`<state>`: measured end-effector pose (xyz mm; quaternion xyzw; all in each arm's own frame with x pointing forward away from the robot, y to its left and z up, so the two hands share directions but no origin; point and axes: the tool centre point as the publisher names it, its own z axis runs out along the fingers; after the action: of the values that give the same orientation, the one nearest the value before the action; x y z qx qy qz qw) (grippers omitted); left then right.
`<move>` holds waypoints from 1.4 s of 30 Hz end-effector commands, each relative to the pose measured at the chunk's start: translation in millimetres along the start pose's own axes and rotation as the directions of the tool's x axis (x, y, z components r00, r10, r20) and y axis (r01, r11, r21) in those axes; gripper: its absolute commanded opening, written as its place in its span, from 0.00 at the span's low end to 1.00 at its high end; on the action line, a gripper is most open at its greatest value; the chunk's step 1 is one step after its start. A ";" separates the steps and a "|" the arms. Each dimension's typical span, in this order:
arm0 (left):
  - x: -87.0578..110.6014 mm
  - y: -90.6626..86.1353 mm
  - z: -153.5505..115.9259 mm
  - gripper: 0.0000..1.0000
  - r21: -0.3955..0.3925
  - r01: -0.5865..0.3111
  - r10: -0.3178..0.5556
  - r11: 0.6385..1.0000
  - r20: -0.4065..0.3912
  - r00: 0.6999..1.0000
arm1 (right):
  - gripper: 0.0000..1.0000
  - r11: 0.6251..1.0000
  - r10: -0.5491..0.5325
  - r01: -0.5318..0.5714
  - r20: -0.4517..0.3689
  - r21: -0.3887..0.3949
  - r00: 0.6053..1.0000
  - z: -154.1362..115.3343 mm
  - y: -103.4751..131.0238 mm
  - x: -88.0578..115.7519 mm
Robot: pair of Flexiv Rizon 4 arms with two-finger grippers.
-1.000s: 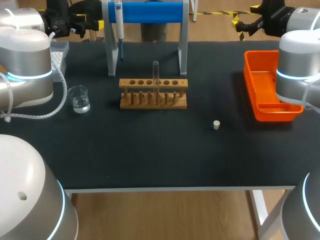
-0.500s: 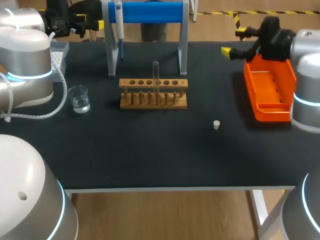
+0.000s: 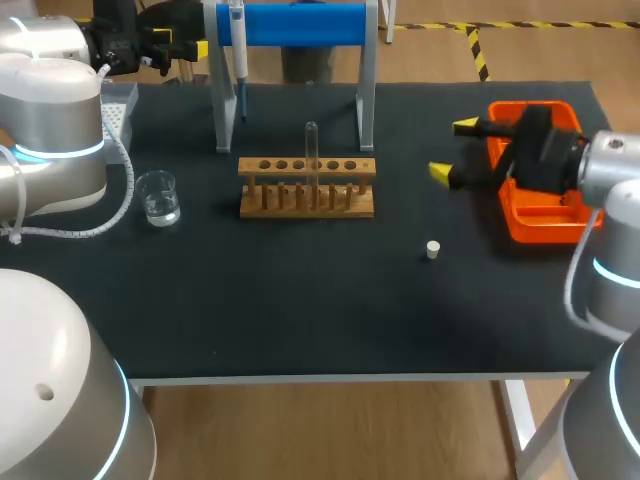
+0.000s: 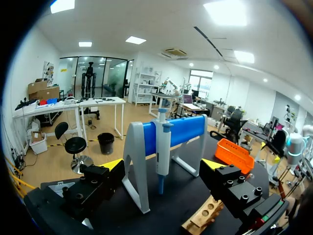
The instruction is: Invert the test tube, pick up the pipette, mount the tip to pipette, aspirate from beaker and dispense into the tube, eject the tip, return the pipette, and cap with the stopper.
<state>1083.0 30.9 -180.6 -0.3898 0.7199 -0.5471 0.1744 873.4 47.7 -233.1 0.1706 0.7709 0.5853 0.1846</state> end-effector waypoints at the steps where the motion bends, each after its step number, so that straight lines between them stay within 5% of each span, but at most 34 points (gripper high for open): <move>1: 0.2 0.7 0.5 1.00 0.002 0.000 0.000 1.000 0.003 1.000 | 1.00 1.000 0.000 0.001 0.023 -0.029 1.000 10.4 -6.8 14.5; 26: 0.2 0.7 0.5 1.00 0.002 0.000 0.000 1.000 0.003 1.000 | 1.00 0.999 -0.043 0.044 0.030 -0.023 0.999 16.3 -12.0 25.9; 37: 119.1 89.4 -47.5 1.00 0.021 -0.053 0.053 0.998 0.033 0.998 | 1.00 0.999 -0.043 0.044 0.030 -0.023 0.999 16.3 -12.0 25.9; 42: 157.4 121.0 -57.8 1.00 0.011 -0.076 0.076 0.997 0.014 0.997 | 1.00 0.999 -0.043 0.044 0.030 -0.023 0.999 16.3 -12.0 25.9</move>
<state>942.7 -27.7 -233.5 -0.3633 0.7530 -0.5205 0.1733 858.3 70.6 -250.4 0.1599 0.7647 0.5878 0.2102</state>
